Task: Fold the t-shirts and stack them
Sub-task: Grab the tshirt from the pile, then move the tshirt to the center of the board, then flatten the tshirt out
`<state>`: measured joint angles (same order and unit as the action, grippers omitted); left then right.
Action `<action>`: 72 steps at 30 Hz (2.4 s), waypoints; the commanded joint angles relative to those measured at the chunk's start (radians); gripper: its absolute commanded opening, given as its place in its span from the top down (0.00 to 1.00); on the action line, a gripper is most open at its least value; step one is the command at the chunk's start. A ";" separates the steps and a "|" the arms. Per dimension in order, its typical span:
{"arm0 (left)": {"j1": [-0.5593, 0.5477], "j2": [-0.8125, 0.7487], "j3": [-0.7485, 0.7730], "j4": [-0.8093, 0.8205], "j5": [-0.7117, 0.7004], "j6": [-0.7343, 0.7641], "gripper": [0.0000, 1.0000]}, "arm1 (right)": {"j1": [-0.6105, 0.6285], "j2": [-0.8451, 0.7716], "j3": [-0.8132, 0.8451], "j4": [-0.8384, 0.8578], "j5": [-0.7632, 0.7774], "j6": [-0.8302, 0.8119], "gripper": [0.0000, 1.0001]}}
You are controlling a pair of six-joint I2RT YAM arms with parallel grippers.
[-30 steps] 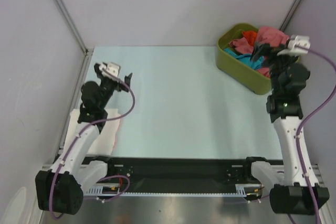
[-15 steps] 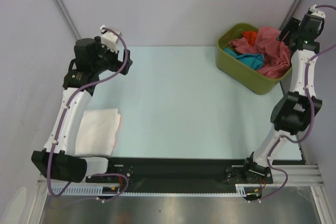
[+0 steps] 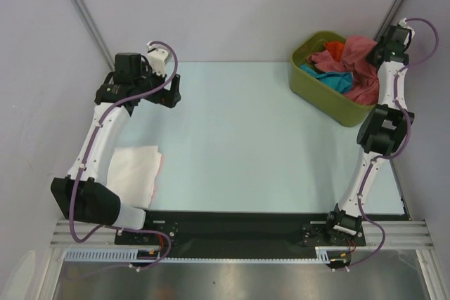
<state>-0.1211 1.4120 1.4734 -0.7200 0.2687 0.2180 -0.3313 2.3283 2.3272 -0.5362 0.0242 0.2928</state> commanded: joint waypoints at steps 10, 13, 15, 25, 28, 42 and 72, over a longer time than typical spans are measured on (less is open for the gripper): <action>0.003 -0.015 0.051 0.004 -0.003 0.007 0.00 | 0.072 -0.121 0.067 0.050 0.011 -0.039 1.00; 0.003 -0.022 0.067 0.004 -0.003 0.018 0.00 | 0.127 -0.277 0.054 0.057 0.055 -0.095 1.00; 0.003 -0.024 0.083 -0.001 0.000 0.018 0.00 | 0.171 -0.360 0.017 0.093 0.069 -0.147 1.00; 0.003 -0.018 0.191 -0.028 0.021 -0.025 0.00 | 0.498 -0.791 -0.052 0.300 -0.235 -0.241 1.00; 0.005 -0.012 0.218 -0.038 -0.006 -0.023 0.00 | 0.624 -0.854 -0.063 0.338 -0.335 -0.224 1.00; 0.066 0.021 0.262 -0.026 -0.123 0.009 0.00 | 0.759 -0.876 -0.662 0.587 -0.290 0.175 1.00; 0.063 0.067 -0.061 0.094 0.115 -0.046 0.01 | 0.716 -0.278 -0.575 0.202 0.578 -0.061 0.07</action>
<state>-0.0605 1.5063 1.4002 -0.6525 0.3527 0.1860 0.3664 2.0006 1.7164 -0.3943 0.4248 0.1791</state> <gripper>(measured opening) 0.993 0.931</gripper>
